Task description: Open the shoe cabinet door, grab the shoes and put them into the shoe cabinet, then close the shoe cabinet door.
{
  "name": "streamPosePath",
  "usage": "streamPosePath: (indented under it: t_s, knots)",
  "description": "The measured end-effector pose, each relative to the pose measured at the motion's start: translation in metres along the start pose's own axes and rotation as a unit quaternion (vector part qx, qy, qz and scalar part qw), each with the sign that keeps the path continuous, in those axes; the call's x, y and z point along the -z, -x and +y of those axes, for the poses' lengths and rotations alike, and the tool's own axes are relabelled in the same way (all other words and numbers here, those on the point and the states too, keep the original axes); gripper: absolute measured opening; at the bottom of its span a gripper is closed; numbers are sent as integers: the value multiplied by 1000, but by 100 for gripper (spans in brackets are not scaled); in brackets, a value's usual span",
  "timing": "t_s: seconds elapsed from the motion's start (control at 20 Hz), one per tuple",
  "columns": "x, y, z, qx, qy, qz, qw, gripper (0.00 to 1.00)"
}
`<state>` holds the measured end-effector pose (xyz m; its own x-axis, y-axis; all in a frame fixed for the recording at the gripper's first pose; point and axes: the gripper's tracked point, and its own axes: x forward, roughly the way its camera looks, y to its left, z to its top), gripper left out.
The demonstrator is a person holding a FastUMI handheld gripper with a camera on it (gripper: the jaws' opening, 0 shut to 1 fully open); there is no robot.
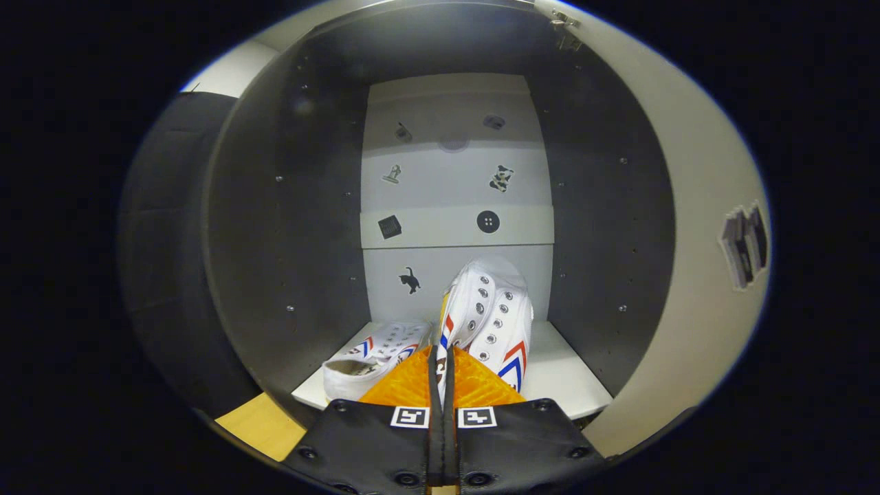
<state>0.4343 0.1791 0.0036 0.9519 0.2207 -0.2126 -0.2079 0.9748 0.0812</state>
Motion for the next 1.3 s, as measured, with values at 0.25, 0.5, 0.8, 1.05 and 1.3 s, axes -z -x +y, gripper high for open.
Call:
streamPosePath:
  t_s: [0.25, 0.5, 0.8, 1.05, 1.3]
  knots:
    - [17, -55, -4, 18, 25, 23, 999, 1]
    - [2, -64, -3, 28, 55, -3, 998, 2]
    - [-18, -26, 16, 20, 87, -31, 996, 80]
    - [-28, 78, 30, 6, 39, -45, 998, 98]
    - [-28, 203, 37, -22, 38, -61, 997, 97]
